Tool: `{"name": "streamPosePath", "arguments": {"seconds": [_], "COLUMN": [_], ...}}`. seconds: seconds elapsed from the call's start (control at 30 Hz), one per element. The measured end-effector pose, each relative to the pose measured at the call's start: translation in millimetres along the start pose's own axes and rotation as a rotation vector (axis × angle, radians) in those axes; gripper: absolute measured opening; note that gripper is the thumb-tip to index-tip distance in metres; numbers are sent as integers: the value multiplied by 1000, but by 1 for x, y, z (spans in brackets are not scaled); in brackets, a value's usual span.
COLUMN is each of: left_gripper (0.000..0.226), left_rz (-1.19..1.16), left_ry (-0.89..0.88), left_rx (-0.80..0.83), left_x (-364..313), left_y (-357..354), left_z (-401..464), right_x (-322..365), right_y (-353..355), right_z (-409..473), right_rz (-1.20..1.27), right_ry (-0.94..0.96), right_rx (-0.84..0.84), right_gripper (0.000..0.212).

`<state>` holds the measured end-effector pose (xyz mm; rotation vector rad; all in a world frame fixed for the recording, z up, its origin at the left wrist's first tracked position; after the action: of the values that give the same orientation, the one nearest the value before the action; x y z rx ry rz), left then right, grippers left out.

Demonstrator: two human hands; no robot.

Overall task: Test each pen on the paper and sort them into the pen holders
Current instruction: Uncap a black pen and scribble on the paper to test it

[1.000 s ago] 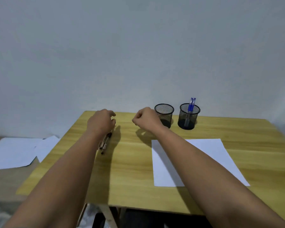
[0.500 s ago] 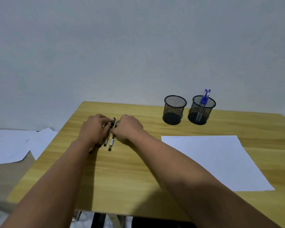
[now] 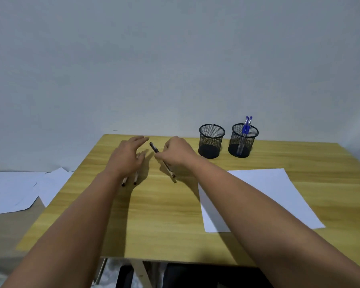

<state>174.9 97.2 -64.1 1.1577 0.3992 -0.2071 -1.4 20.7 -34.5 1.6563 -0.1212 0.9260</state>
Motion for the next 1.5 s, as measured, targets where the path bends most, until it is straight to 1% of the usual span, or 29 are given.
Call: {"name": "streamPosePath", "arguments": {"seconds": [0.07, 0.13, 0.27, 0.37, 0.57, 0.67, 0.77, 0.9, 1.1, 1.23, 1.33, 1.43, 1.5], "left_gripper": [55, 52, 27, 15, 13, 12, 13, 12, 18, 24, 31, 35, 38], "left_rz": [-45, -64, -67, -73, -121, -201, -308, -408, -589, -662, -674, -696, -710], "left_ry": [-49, -77, -127, -147, -125, -115, -126, -122, -62, -57, -61, -47, -41], "left_rx": [9, -11, -91, -90, -41, 4, 50, 82, 206, 239, 280, 349, 375], "left_x": [-20, -41, -86, -116, -154, -169, -186, -201, -206, -209, -211, -206, -201], "left_y": [4, 7, 12, 12, 2, -6, -14, -23, -35, -41, -46, -54, -62], "left_z": [2, 4, 6, 3, -4, -4, -5, -4, -5, -5, -3, 0, 2], "right_x": [-9, -20, -49, -75, -119, -127, -125, -117, -122, -118, -117, -121, -127], "right_y": [22, 43, 82, 109, 143, 145, 141, 135, 124, 115, 109, 103, 97], "right_z": [-9, -20, -43, -65, -95, -100, -99, -97, -87, -83, -78, -72, -67], "right_rz": [83, 168, 261, 428, 871, 1016, 1153, 1157, 1044, 956, 956, 940, 957], "right_ry": [29, 39, 25, -59, -193, -241, -235, -211, -207, -213, -217, -228, -248], "right_rx": [7, 24, 55, 26, -53, -106, -174, -251, -325, -277, -258, -199, -173], "right_gripper": [26, 22, 18, 22, 7, 13, 13, 22, 24, 32, 31, 36, 35]}}
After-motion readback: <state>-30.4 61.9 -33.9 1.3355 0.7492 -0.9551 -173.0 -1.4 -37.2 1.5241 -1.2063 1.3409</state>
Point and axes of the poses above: each hand's wrist, its own z-axis towards the middle knuckle, its own y-axis out of the back of the hand, x = y × z, the point moved 1 cm from there along z, towards the middle knuckle, and after that the axes turned 1 degree about -x, right-handed, at the moved point
